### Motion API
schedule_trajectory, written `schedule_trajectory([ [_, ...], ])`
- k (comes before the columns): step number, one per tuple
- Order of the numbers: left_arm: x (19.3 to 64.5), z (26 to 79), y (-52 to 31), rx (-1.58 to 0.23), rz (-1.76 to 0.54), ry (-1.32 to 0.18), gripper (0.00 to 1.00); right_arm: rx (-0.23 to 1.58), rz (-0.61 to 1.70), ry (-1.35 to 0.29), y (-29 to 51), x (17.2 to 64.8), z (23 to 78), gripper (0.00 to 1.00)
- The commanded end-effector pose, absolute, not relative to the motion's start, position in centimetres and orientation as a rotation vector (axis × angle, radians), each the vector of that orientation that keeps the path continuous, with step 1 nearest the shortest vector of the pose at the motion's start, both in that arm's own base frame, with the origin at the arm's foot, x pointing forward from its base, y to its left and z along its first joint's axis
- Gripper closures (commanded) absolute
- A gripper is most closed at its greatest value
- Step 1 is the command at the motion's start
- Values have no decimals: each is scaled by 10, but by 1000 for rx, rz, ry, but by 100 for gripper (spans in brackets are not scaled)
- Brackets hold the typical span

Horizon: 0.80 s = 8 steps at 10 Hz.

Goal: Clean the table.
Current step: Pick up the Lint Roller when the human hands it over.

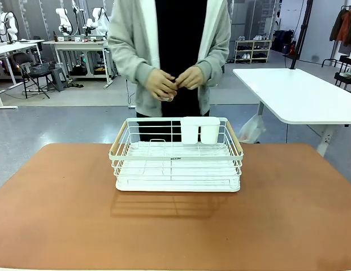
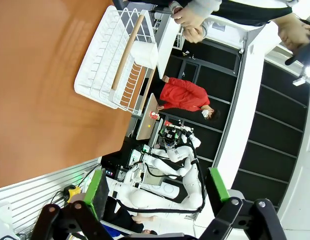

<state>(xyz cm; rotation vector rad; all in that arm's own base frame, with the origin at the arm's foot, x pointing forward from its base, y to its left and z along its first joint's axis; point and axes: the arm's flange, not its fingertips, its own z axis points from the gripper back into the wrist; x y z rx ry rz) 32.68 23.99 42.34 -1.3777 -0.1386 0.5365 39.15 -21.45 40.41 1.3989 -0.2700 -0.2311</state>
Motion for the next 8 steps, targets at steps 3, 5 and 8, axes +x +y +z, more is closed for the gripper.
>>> schedule_trajectory([
  [3, 325, 424, 242, -1388, 532, -136, 0, 1407, -231, -269, -213, 390, 405, 0],
  [5, 325, 424, 242, -1388, 532, -136, 0, 1407, -231, -269, -213, 390, 405, 0],
  [8, 325, 424, 242, -1388, 532, -136, 0, 1407, -231, -269, -213, 390, 405, 0],
])
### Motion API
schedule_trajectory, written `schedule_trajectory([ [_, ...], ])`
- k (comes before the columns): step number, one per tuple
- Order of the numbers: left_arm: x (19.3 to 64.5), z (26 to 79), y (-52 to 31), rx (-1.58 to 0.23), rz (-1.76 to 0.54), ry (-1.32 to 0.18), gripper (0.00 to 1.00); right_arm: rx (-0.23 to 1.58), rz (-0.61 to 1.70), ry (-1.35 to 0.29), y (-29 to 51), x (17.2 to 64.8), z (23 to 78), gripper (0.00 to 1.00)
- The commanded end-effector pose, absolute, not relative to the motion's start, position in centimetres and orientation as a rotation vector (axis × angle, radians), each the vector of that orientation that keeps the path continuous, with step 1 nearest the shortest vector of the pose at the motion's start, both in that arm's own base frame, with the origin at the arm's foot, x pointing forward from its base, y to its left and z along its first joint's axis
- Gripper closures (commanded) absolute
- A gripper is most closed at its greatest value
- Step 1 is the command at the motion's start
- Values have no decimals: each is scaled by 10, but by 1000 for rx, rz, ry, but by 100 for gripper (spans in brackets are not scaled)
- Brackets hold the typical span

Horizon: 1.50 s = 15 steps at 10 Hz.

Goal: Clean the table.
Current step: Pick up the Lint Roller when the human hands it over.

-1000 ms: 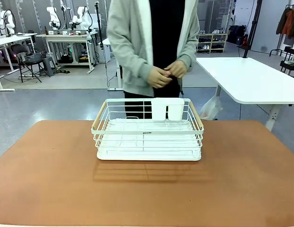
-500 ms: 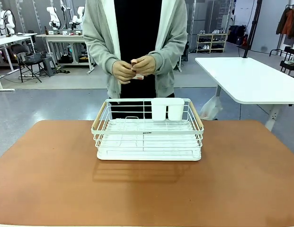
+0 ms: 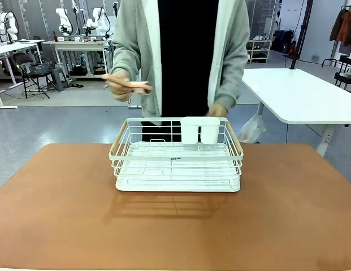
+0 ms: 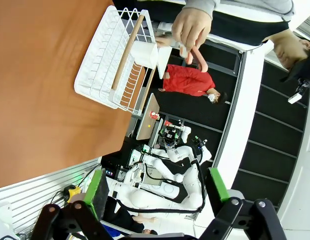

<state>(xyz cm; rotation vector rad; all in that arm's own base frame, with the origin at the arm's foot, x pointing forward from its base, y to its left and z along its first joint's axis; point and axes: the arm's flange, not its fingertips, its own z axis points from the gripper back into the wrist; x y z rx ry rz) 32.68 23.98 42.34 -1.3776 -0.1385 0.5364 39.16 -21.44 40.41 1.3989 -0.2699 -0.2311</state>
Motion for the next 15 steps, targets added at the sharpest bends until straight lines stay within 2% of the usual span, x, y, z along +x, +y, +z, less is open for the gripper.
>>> schedule_trajectory([
  [1, 325, 424, 242, -1388, 532, -136, 0, 1407, -231, -269, -213, 390, 405, 0],
  [10, 327, 423, 240, -1378, 537, -139, 0, 1407, -231, -269, -213, 390, 405, 0],
  [12, 368, 430, 195, -1345, 487, -123, 0, 1407, -231, -269, -213, 390, 405, 0],
  [14, 397, 456, 166, -1327, 633, -77, 0, 1407, -231, -269, -213, 390, 405, 0],
  [15, 403, 469, 152, -1304, 625, -60, 0, 1407, -231, -269, -213, 390, 405, 0],
])
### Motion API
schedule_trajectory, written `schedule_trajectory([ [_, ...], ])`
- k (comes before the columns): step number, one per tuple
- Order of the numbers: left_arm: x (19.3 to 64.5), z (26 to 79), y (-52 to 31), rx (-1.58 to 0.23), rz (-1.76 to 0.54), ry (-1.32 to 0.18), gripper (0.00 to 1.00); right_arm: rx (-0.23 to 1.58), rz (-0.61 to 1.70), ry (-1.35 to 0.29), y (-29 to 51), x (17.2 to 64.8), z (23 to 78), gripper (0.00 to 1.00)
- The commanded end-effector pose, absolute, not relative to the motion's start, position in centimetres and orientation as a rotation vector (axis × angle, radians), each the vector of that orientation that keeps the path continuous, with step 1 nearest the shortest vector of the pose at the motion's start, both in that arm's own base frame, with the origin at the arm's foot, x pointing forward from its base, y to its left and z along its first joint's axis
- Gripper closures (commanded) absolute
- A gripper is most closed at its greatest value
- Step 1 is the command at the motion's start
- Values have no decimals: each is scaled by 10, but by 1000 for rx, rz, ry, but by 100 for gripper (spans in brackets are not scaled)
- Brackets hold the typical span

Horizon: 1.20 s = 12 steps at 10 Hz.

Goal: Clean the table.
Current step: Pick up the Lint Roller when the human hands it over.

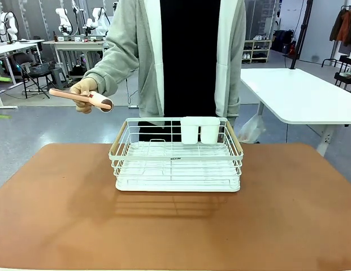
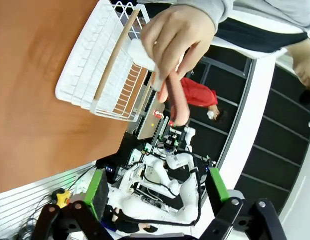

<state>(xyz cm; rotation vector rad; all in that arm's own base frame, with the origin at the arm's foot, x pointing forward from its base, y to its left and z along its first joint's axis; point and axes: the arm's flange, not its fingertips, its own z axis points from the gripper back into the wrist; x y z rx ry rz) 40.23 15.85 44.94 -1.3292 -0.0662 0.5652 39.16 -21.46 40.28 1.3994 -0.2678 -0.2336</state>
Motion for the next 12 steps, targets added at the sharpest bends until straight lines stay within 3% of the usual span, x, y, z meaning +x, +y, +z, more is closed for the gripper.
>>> schedule_trajectory([
  [1, 407, 477, 137, -1252, 625, -77, 0, 1407, -231, -269, -213, 390, 405, 0],
  [12, 447, 471, 62, -1077, 635, -149, 0, 1407, -231, -269, -213, 390, 405, 0],
])
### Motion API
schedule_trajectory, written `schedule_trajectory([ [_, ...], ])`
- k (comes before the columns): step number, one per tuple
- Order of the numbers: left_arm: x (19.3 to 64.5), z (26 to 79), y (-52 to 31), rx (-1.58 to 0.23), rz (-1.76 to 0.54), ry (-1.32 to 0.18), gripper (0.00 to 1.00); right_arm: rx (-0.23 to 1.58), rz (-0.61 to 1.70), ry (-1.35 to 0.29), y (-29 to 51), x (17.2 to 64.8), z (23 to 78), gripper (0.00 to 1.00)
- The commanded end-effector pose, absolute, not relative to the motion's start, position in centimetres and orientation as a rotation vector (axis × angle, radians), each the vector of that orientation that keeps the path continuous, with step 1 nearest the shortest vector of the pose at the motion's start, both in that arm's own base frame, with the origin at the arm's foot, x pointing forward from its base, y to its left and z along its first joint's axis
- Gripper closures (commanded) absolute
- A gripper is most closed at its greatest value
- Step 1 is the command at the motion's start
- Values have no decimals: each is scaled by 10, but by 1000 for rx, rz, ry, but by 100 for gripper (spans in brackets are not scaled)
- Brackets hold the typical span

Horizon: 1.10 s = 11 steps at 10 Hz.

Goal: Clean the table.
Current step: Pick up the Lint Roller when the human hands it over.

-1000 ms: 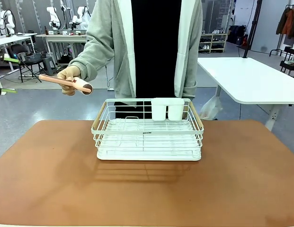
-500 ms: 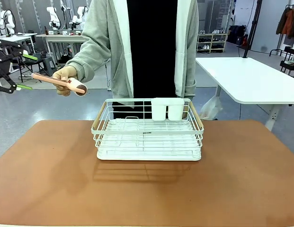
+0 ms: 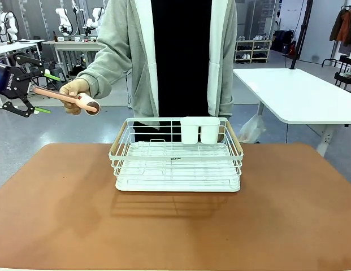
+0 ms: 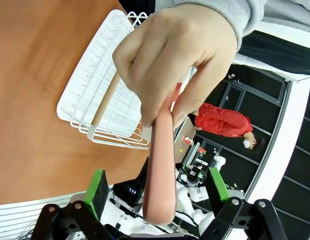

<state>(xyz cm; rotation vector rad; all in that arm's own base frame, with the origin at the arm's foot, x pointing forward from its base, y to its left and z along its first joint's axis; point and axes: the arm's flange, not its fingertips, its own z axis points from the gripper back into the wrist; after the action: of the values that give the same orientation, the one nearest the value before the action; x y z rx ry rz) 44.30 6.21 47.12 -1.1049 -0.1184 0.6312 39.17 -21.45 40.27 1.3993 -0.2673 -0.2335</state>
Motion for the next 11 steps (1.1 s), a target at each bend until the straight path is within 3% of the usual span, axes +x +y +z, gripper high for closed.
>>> schedule_trajectory([
  [1, 447, 470, 62, -1083, 638, -140, 0, 1407, -231, -269, -213, 390, 405, 0],
  [2, 448, 470, 64, -1079, 642, -147, 0, 1407, -231, -269, -213, 390, 405, 0],
  [3, 449, 470, 66, -1068, 643, -169, 19, 1407, -231, -269, -213, 390, 405, 0],
  [4, 449, 470, 68, -1067, 644, -178, 20, 1407, -231, -269, -213, 390, 405, 0],
  [5, 450, 470, 68, -1072, 640, -180, 39, 1407, -231, -269, -213, 390, 405, 0],
  [6, 449, 470, 67, -1074, 637, -179, 25, 1407, -231, -269, -213, 390, 405, 0],
  [7, 449, 470, 68, -1073, 641, -180, 59, 1407, -231, -269, -213, 390, 405, 0],
  [8, 449, 469, 70, -1066, 646, -183, 45, 1407, -231, -269, -213, 390, 405, 0],
  [9, 449, 468, 70, -1061, 640, -180, 79, 1407, -231, -269, -213, 390, 405, 0],
  [10, 449, 469, 70, -1063, 640, -181, 65, 1407, -231, -269, -213, 390, 405, 0],
  [11, 449, 468, 69, -1062, 637, -177, 99, 1407, -231, -269, -213, 390, 405, 0],
])
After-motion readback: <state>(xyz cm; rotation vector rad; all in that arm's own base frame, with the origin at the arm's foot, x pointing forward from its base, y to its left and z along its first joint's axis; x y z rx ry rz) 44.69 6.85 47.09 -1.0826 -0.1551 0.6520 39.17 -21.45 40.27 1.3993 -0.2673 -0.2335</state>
